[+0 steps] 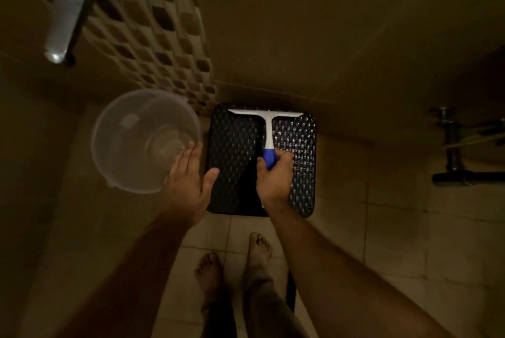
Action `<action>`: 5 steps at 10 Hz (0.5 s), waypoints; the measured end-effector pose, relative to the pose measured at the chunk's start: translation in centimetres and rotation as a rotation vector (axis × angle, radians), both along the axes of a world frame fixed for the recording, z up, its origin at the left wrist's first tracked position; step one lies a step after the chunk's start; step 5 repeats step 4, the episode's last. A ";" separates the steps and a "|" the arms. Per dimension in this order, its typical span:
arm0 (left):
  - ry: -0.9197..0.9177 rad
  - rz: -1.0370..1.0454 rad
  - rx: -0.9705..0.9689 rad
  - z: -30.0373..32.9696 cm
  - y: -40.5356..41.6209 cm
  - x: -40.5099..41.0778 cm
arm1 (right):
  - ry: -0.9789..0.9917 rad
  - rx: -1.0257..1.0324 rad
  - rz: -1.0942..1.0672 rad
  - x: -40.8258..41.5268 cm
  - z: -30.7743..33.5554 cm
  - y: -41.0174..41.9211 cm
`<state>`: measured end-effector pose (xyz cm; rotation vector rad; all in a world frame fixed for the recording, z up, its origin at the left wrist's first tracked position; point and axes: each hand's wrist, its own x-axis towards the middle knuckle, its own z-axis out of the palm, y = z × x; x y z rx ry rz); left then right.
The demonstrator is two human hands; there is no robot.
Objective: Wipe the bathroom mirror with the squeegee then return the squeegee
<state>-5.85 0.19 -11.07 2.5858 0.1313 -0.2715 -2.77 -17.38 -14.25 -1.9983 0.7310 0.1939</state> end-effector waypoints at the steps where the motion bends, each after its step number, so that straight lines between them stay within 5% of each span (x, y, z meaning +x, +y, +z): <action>1: 0.030 -0.008 0.008 -1.0 0.4 -0.2 | 0.044 -0.007 0.006 0.1 -0.9 -0.1; 2: 0.042 -0.039 0.026 -1.3 0.4 -0.5 | 0.111 -0.052 0.046 0.1 -1.3 -0.7; 4: -0.040 -0.111 0.084 3.7 0.6 0.8 | -0.110 -0.488 0.358 1.0 4.7 -1.7; 5: -0.040 -0.111 0.084 3.7 0.6 0.8 | -0.110 -0.488 0.358 1.0 4.7 -1.7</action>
